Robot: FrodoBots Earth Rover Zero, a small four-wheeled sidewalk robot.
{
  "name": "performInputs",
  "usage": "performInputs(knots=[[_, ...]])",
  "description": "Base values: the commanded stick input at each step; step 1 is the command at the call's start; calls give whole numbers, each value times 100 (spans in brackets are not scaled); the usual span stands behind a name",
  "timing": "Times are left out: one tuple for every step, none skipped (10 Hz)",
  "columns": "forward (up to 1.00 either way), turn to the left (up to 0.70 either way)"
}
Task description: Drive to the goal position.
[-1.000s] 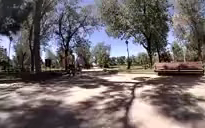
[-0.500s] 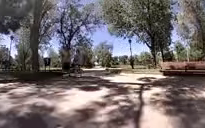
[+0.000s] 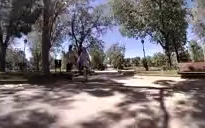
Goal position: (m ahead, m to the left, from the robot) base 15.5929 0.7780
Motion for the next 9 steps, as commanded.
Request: performInputs(knots=[[70,1],[70,1],[70,1],[70,1],[70,1],[70,1],[70,1],[70,6],[70,21]])
